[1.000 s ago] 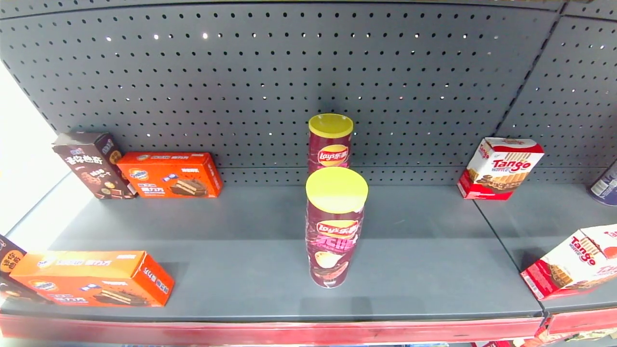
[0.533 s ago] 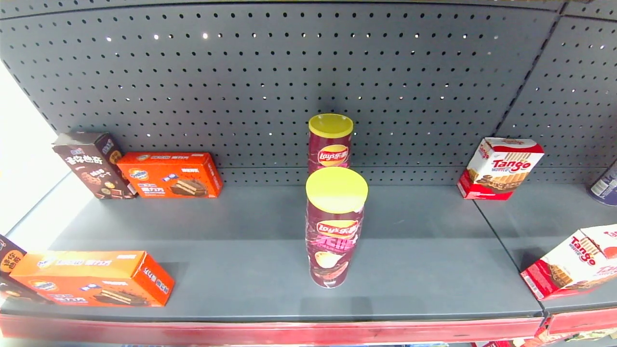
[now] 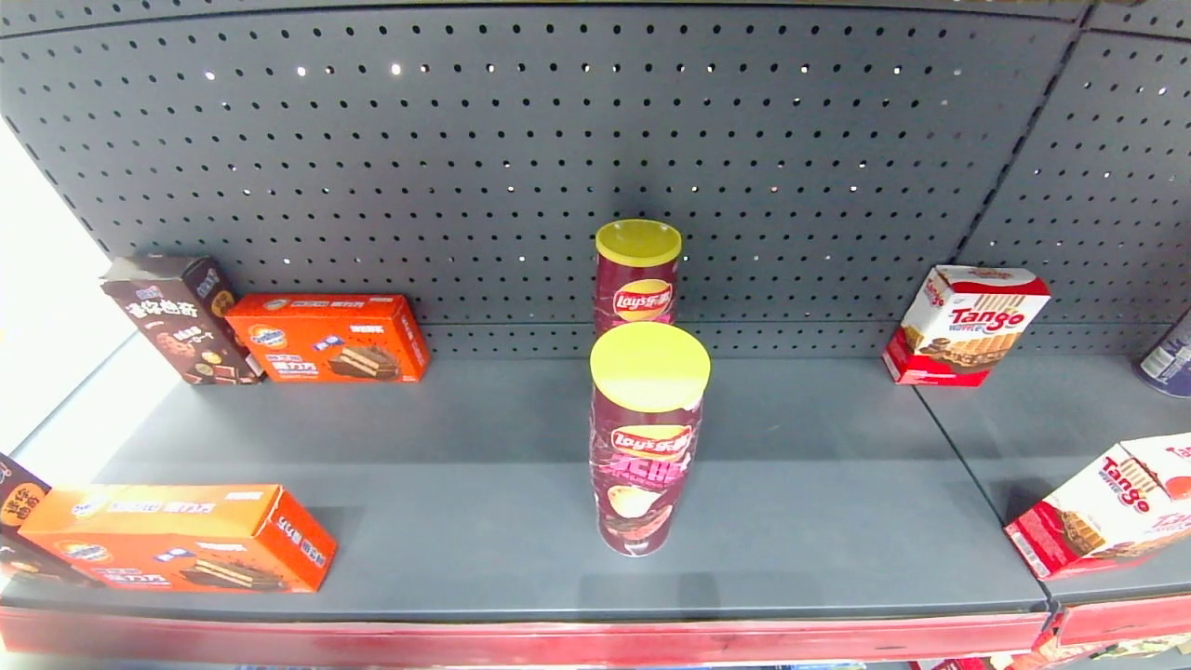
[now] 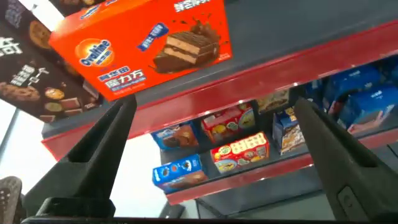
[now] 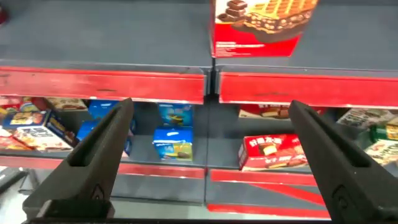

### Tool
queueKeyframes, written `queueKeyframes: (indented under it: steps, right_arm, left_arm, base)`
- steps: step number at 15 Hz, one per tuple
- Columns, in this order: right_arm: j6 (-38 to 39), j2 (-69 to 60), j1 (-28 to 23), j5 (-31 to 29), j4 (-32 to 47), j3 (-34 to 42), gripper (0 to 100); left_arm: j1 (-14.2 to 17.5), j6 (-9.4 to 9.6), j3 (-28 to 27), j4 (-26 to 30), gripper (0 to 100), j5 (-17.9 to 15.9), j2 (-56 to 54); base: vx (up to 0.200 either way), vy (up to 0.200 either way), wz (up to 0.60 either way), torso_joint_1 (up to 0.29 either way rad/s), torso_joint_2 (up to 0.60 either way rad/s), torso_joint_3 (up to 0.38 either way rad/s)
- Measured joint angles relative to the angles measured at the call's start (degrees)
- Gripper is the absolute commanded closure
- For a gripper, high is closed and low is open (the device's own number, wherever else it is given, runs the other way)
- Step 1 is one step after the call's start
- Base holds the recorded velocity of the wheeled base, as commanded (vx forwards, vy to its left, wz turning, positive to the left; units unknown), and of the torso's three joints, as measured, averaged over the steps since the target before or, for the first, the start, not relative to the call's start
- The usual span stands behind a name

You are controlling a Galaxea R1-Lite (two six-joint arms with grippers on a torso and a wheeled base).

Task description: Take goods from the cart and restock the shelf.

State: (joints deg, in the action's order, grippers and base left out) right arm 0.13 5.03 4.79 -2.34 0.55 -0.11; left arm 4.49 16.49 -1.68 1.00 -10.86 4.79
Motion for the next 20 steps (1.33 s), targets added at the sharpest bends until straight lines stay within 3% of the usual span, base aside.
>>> queueKeyframes:
  steps: [1,3,4,5,6,9,10,11,12,13,14,17,19,20]
  right_arm:
    - [-0.02,-0.07,-1.13,-0.34,-0.01,0.00,0]
    - [-0.04,-0.46,-6.19,-0.69,-0.04,0.01,0]
    - [-0.18,-0.68,-7.18,-0.69,-0.15,0.06,0]
    - [-0.27,-1.12,-6.90,-0.41,-0.15,0.06,0]
    - [-0.29,-1.90,-6.00,0.00,-0.22,0.06,0]
    - [-0.04,-4.02,-5.58,0.82,-0.30,0.11,0]
    - [0.00,-4.33,-5.58,0.84,-0.37,0.11,0]
    - [0.00,-4.52,-5.53,0.84,-0.33,0.11,0]
    - [-0.11,-4.66,-5.53,0.78,-0.34,0.11,0]
    - [-0.11,-4.74,-5.53,0.79,-0.37,0.11,0]
    - [-0.13,-4.82,-5.52,0.78,-0.37,0.11,0]
    - [-0.13,-4.88,-5.53,0.76,-0.37,0.11,0]
    - [-0.13,-4.90,-5.52,0.78,-0.37,0.11,0]
    - [-0.13,-4.92,-5.52,0.78,-0.39,0.11,0]
  left_arm:
    - [0.05,-0.11,-0.02,0.00,0,2.33,-0.02]
    - [0.15,-1.19,0.20,-0.98,0,13.53,-0.02]
    - [0.13,-2.76,0.61,-3.34,0,18.32,-0.02]
    - [0.09,-3.91,1.13,-4.72,0,19.81,-0.02]
    - [0.05,-4.40,1.39,-4.91,0,16.14,0.00]
    - [0.00,-5.69,0.72,-0.05,0,-5.14,0.00]
    - [0.05,-5.90,0.01,1.89,0,-7.01,0.00]
    - [0.30,-6.07,-0.40,1.95,0,-4.30,0.02]
    - [0.77,-6.46,-0.43,1.78,0,2.79,0.05]
    - [1.18,-7.58,0.17,0.12,0,7.75,0.05]
    - [1.51,-8.20,0.91,-1.33,0,9.28,0.05]
    - [1.16,-8.84,1.55,-0.76,0,4.52,0.06]
    - [0.46,-8.73,1.58,-1.05,0,4.99,0.09]
    - [0.41,-8.47,1.61,-1.16,0,7.09,0.06]
  base:
    - [0.000,0.000,0.00,0.000,0.00,0.000]
    - [0.000,0.000,0.00,0.000,0.00,0.000]
    - [0.000,0.000,0.00,0.000,0.00,0.000]
    - [0.000,0.000,0.00,0.000,0.00,0.000]
    - [0.000,0.000,0.00,0.000,0.00,0.000]
    - [0.000,0.000,0.00,0.000,0.00,0.000]
    - [0.000,0.000,0.00,0.000,0.00,0.000]
    - [0.000,0.000,0.00,0.000,0.00,0.000]
    - [0.000,0.000,0.00,0.000,0.00,0.000]
    - [0.000,0.000,0.00,0.000,0.00,0.000]
    - [0.000,0.000,0.00,0.000,0.00,0.000]
    - [0.000,0.000,0.00,0.000,0.00,0.000]
    - [0.000,0.000,0.00,0.000,0.00,0.000]
    - [0.000,0.000,0.00,0.000,0.00,0.000]
